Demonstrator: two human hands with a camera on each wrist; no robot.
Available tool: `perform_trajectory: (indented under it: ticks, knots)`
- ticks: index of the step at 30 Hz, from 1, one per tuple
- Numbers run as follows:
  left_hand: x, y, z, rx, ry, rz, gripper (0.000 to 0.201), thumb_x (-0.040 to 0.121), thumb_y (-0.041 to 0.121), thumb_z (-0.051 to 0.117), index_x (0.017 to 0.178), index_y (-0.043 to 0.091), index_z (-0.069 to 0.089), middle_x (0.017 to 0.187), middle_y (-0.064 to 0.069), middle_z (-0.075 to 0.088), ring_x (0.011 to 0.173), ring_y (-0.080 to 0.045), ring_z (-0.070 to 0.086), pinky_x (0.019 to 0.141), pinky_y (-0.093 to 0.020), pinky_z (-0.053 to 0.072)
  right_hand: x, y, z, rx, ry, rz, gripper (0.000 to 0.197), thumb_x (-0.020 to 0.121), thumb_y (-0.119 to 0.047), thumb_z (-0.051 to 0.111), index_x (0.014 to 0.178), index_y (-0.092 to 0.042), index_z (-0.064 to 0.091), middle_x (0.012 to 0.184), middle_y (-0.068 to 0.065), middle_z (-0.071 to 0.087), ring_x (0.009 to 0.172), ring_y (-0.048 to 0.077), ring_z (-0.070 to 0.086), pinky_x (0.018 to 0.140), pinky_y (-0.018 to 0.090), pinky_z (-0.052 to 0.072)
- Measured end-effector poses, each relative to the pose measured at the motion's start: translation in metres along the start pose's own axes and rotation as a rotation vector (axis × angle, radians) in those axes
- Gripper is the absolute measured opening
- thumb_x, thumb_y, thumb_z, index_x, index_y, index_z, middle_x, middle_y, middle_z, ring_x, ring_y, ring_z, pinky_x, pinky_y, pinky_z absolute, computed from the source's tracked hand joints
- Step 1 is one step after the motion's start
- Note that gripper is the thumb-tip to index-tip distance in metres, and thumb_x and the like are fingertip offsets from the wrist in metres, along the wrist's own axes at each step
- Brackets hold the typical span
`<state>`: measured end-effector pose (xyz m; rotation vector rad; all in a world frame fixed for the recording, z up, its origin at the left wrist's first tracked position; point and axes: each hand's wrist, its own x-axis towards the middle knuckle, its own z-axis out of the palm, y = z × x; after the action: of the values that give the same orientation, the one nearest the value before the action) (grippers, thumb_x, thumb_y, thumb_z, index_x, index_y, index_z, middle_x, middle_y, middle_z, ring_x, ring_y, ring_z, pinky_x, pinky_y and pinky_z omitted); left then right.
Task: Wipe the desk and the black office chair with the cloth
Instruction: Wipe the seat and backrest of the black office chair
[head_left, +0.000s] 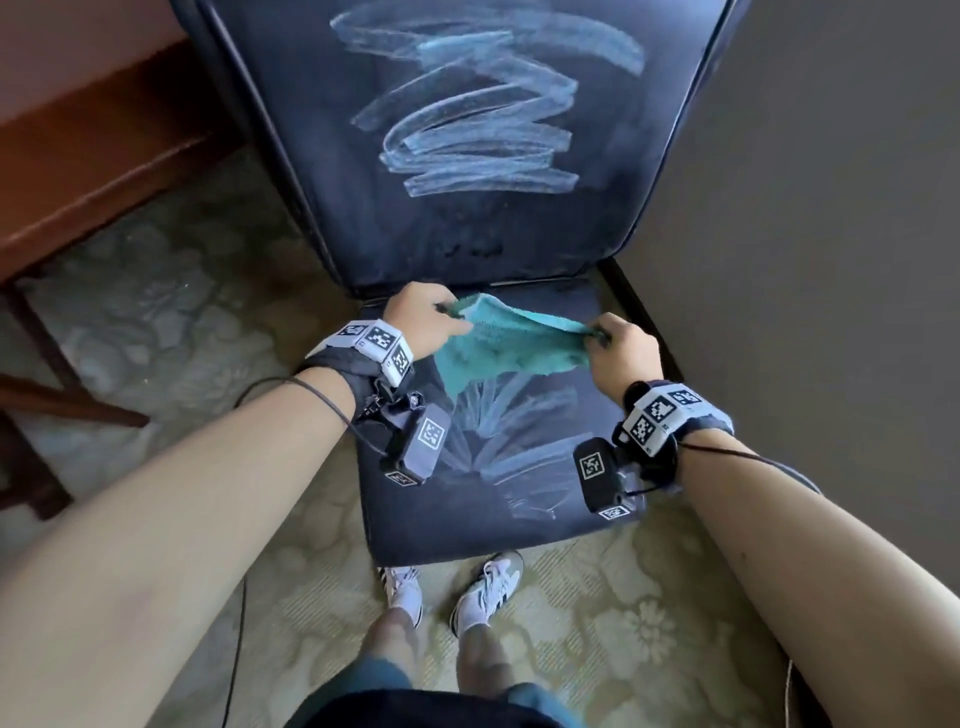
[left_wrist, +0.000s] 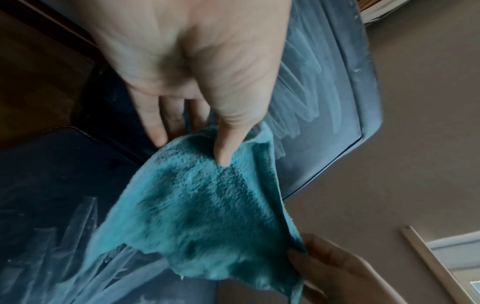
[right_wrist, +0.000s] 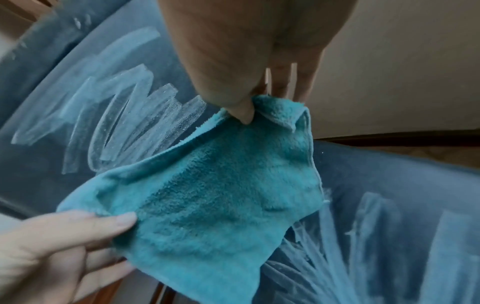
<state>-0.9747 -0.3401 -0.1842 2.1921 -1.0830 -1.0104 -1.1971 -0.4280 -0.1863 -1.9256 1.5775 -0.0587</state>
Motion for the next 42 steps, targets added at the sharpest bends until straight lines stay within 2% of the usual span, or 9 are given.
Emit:
perform_trajectory:
  ticks: [5, 8, 11, 14, 20, 26, 30, 37, 42]
  knots:
    - [0.004, -0.028, -0.001, -0.063, 0.055, 0.026, 0.011, 0.073, 0.011, 0.075, 0.083, 0.012, 0.072, 0.083, -0.003, 0.069, 0.077, -0.016, 0.057, 0.065, -0.025, 0.039, 0.01, -0.014, 0.031, 0.05, 0.095, 0.044, 0.03, 0.088, -0.007, 0.05, 0.109, -0.016, 0.069, 0.111, 0.011, 0.067, 0.105, 0.031, 0.059, 0.083, 0.024, 0.041]
    - [-0.007, -0.055, 0.02, 0.008, -0.05, -0.006, 0.027, 0.075, -0.004, 0.064, 0.096, 0.01, 0.073, 0.097, -0.001, 0.069, 0.087, -0.016, 0.059, 0.077, -0.022, 0.045, 0.005, 0.012, 0.061, -0.098, -0.077, 0.135, 0.035, 0.084, -0.009, 0.049, 0.108, -0.02, 0.072, 0.111, 0.012, 0.068, 0.1, 0.032, 0.062, 0.085, 0.026, 0.048]
    - [-0.017, -0.1, 0.048, 0.156, -0.182, -0.131, 0.041, 0.077, -0.005, 0.05, 0.106, 0.017, 0.068, 0.113, -0.003, 0.062, 0.105, -0.023, 0.059, 0.093, -0.033, 0.049, -0.004, 0.046, 0.086, -0.141, -0.205, 0.272, 0.043, 0.081, -0.011, 0.051, 0.117, -0.029, 0.068, 0.118, 0.011, 0.066, 0.103, 0.031, 0.062, 0.092, 0.034, 0.051]
    - [-0.016, -0.138, 0.063, 0.206, -0.074, -0.289, 0.031, 0.081, 0.002, 0.051, 0.1, 0.02, 0.068, 0.115, -0.006, 0.063, 0.107, -0.027, 0.058, 0.093, -0.035, 0.048, 0.003, 0.068, 0.103, -0.17, -0.244, 0.265, 0.048, 0.084, -0.012, 0.049, 0.127, -0.028, 0.061, 0.123, 0.011, 0.063, 0.108, 0.032, 0.059, 0.092, 0.037, 0.051]
    - [-0.013, -0.202, 0.101, 0.076, 0.262, -0.642, 0.023, 0.088, 0.014, 0.055, 0.106, 0.007, 0.067, 0.116, -0.015, 0.064, 0.109, -0.037, 0.058, 0.093, -0.036, 0.047, 0.045, 0.079, 0.156, -0.266, -0.282, -0.05, 0.048, 0.094, -0.022, 0.046, 0.142, -0.026, 0.044, 0.149, 0.0, 0.041, 0.134, 0.026, 0.04, 0.107, 0.038, 0.039]
    - [-0.011, -0.252, 0.173, -0.118, 0.671, -0.923, 0.051, 0.089, 0.035, 0.057, 0.127, 0.003, 0.047, 0.132, -0.021, 0.042, 0.12, -0.041, 0.045, 0.105, -0.045, 0.034, 0.077, 0.097, 0.219, -0.407, -0.287, -0.427, 0.061, 0.098, -0.039, 0.038, 0.153, -0.028, 0.015, 0.162, -0.007, 0.0, 0.148, 0.014, 0.0, 0.12, 0.037, 0.011]
    - [0.011, -0.255, 0.19, -0.242, 0.69, -1.043, 0.067, 0.096, 0.051, 0.04, 0.14, 0.001, 0.034, 0.141, -0.022, 0.037, 0.131, -0.038, 0.036, 0.107, -0.045, 0.025, 0.097, 0.097, 0.268, -0.399, -0.153, -0.58, 0.064, 0.097, -0.047, 0.03, 0.154, -0.028, 0.008, 0.161, -0.007, -0.005, 0.148, 0.014, -0.007, 0.119, 0.042, 0.002]
    - [0.028, -0.255, 0.205, -0.261, 0.732, -1.018, 0.065, 0.102, 0.05, 0.023, 0.13, -0.004, 0.044, 0.131, -0.023, 0.052, 0.118, -0.037, 0.049, 0.087, -0.037, 0.026, 0.094, 0.085, 0.32, -0.503, -0.04, -0.45, 0.062, 0.097, -0.051, 0.015, 0.154, -0.031, -0.001, 0.161, -0.006, -0.009, 0.148, 0.021, -0.012, 0.118, 0.052, -0.006]
    - [0.023, -0.256, 0.198, -0.212, 0.668, -0.973, 0.063, 0.102, 0.049, 0.023, 0.123, -0.005, 0.049, 0.124, -0.026, 0.056, 0.113, -0.036, 0.052, 0.079, -0.032, 0.022, 0.016, 0.084, 0.343, -0.677, -0.373, -0.985, 0.057, 0.099, -0.049, 0.01, 0.152, -0.033, -0.003, 0.159, -0.011, -0.019, 0.145, 0.017, -0.022, 0.117, 0.048, -0.011]
